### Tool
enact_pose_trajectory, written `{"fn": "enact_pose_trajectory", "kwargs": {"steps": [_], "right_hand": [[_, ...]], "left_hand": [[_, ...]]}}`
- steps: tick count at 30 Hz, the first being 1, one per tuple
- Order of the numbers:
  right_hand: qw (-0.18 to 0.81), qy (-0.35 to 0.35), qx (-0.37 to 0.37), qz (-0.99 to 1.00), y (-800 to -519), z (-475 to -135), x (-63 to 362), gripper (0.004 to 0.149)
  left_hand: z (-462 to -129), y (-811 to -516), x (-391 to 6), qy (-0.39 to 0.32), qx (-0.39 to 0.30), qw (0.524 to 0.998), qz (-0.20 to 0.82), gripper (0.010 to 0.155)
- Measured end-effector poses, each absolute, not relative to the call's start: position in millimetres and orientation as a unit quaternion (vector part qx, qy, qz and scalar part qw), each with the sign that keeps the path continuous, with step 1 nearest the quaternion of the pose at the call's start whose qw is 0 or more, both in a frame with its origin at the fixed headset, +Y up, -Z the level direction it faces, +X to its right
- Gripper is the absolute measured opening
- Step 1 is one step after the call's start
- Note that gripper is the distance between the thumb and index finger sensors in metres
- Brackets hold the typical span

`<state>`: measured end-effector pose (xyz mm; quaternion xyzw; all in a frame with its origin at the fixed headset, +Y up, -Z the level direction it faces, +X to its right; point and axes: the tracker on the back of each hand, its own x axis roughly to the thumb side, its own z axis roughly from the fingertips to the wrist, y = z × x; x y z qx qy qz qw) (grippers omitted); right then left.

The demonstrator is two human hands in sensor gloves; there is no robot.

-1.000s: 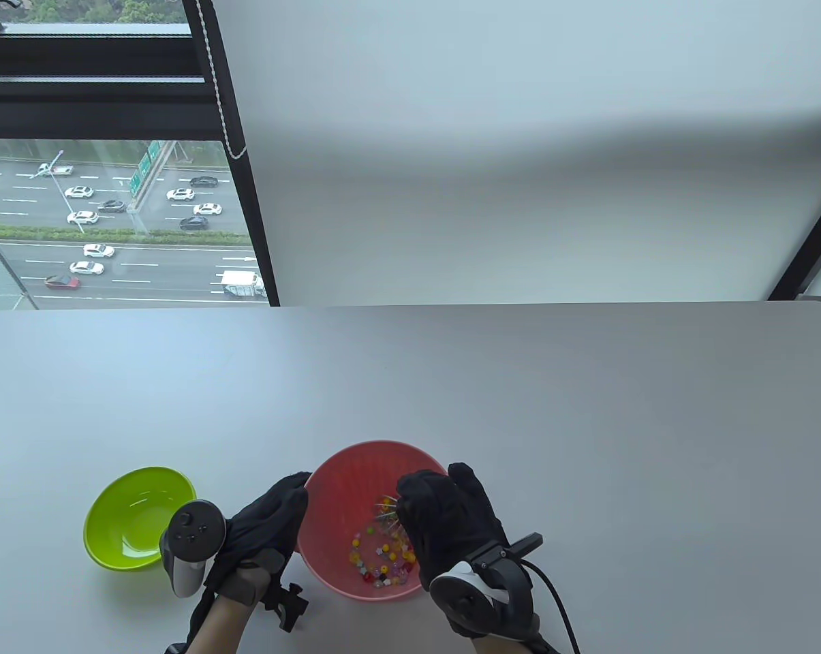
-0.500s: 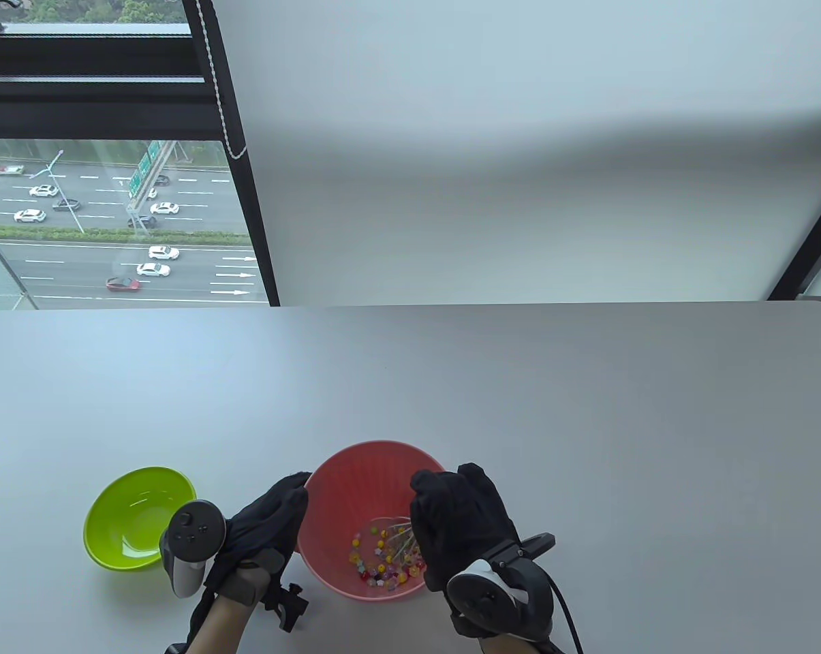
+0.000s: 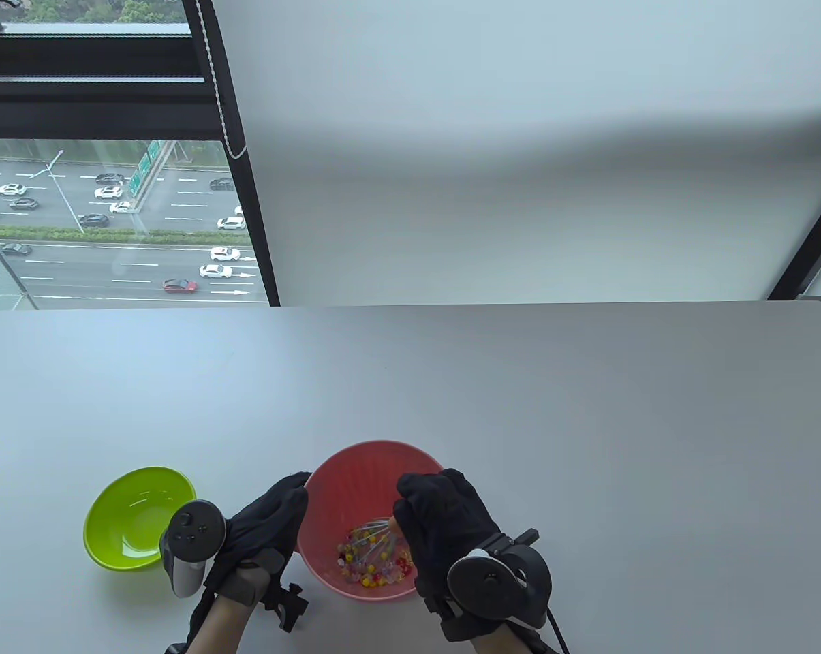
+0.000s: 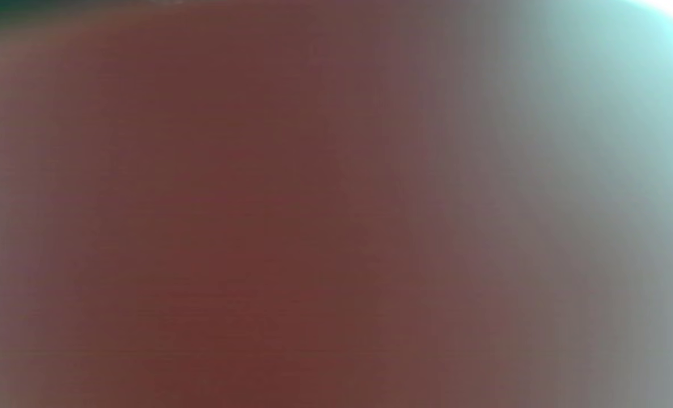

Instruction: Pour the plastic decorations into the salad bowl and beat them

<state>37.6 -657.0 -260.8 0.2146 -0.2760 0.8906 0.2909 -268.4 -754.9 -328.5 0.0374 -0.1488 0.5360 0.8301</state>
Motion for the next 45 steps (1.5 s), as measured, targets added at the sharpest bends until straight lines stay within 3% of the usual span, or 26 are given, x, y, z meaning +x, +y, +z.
{"fn": "enact_pose_trajectory", "kwargs": {"steps": [30, 45], "right_hand": [[0.181, -0.359, 0.194, 0.895, -654, -255, 40, 0.041], [0.246, -0.357, 0.180, 0.883, -654, -255, 48, 0.043]], "left_hand": [[-329, -755, -268, -0.149, 0.037, 0.830, 0.536, 0.066], [-328, -755, -269, -0.149, 0.037, 0.830, 0.536, 0.066]]}}
